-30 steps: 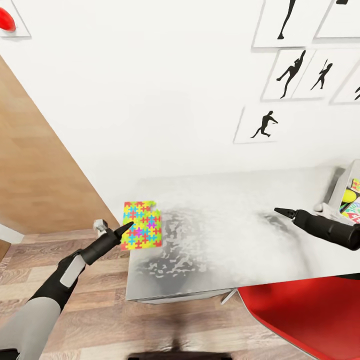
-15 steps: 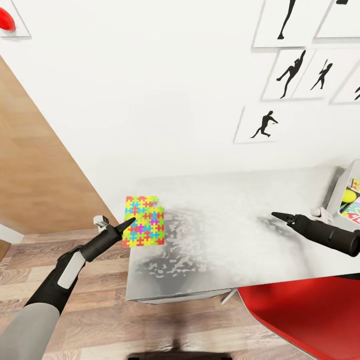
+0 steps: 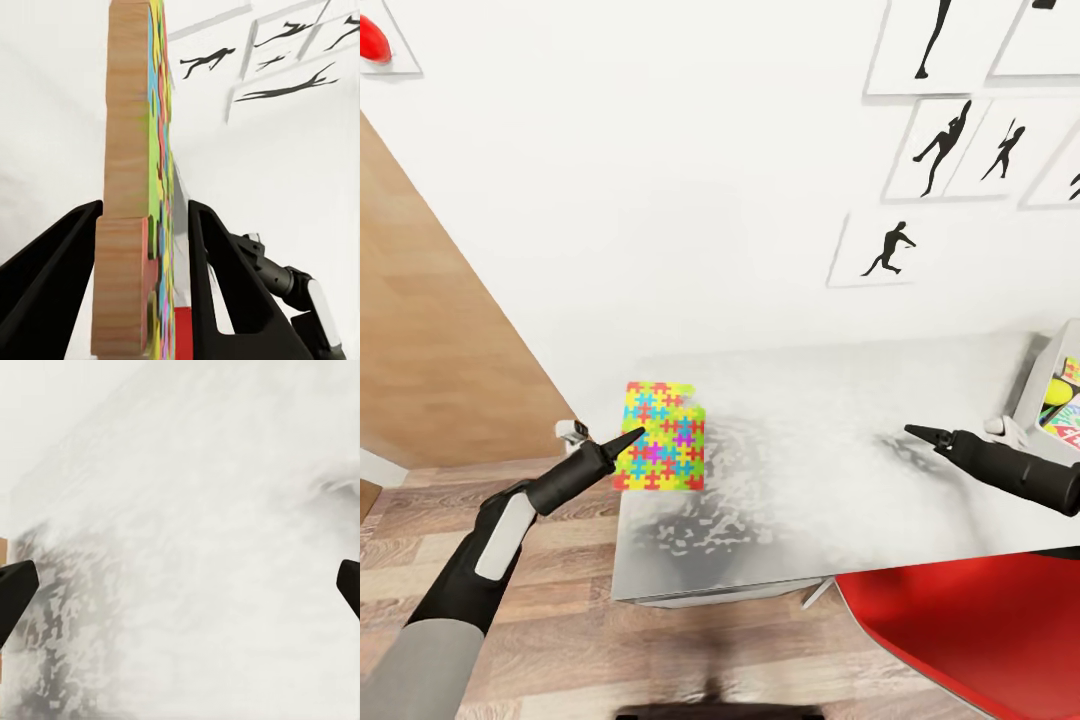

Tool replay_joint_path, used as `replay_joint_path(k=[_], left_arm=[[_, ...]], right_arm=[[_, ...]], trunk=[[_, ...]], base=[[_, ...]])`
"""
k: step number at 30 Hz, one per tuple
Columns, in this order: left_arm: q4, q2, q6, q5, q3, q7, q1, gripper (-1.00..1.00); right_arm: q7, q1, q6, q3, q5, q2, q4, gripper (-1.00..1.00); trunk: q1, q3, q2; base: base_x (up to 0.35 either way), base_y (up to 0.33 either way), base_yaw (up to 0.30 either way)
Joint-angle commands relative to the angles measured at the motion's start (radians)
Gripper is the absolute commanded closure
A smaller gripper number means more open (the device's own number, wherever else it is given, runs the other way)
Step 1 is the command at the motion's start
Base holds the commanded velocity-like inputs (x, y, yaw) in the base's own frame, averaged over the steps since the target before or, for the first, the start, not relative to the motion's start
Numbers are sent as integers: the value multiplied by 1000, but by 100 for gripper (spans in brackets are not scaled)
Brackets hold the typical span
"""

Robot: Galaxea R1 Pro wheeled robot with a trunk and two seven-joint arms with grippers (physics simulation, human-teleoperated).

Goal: Put all the toys in the child's room - the three board games (two on the bed and one on the table), the two jigsaw puzzles on the table, and the tennis ball on the table - inside the toy box on the table in the child's room.

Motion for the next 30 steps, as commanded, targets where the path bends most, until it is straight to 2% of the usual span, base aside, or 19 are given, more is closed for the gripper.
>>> replay_joint_path(k=[1, 4, 5, 6, 10, 11, 15, 16, 19, 25, 26, 27, 30], left_arm=[[-38, -8, 23, 4, -1, 25, 7, 100], [-153, -40, 68, 5, -4, 104, 26, 100], [-153, -40, 68, 5, -4, 104, 26, 100], [-190, -54, 83, 5, -5, 131, 31, 100], [-320, -108, 132, 5, -6, 223, 52, 100], [-320, -108, 132, 5, -6, 223, 52, 100], [-410, -145, 157, 6, -10, 273, 66, 100], [-410, -145, 157, 6, -10, 273, 66, 100], [-457, -164, 168, 5, -23, 291, 72, 100], [-489, -178, 177, 5, -40, 305, 77, 100], [-505, -183, 180, 5, -46, 311, 82, 100], [-505, -183, 180, 5, -46, 311, 82, 100], [-520, -185, 181, 5, -49, 316, 88, 100]], right_arm=[[16, 3, 5, -2, 0, -1, -1, -100], [84, 11, 4, -7, 1, -7, 0, -100], [84, 11, 4, -7, 1, -7, 0, -100], [109, 13, 4, -11, 1, -11, 0, -100], [177, 17, 5, -42, 1, -44, 0, -100], [177, 17, 5, -42, 1, -44, 0, -100], [207, 20, 10, -77, 1, -79, -1, -100], [207, 20, 10, -77, 1, -79, -1, -100], [218, 21, 14, -113, 1, -93, -1, -100], [237, 28, 25, -155, 1, -101, -2, -100], [278, 42, 32, -176, 1, -105, -2, -100], [278, 42, 32, -176, 1, -105, -2, -100], [338, 57, 35, -213, 1, -107, -2, -100]], trunk=[[1, -1, -2], [1, -1, -2], [1, -1, -2], [1, -1, -2], [1, -1, -2], [1, -1, -2], [1, -1, -2], [1, -1, -2], [1, -1, -2], [1, -1, -2], [1, -1, -2], [1, -1, -2], [1, -1, -2]], base=[[0, 0, 0], [0, 0, 0], [0, 0, 0], [0, 0, 0], [0, 0, 0], [0, 0, 0], [0, 0, -39], [0, 0, -76], [0, 0, -122], [0, 0, -197], [0, 0, -259], [0, 0, -259], [0, 0, -270]])
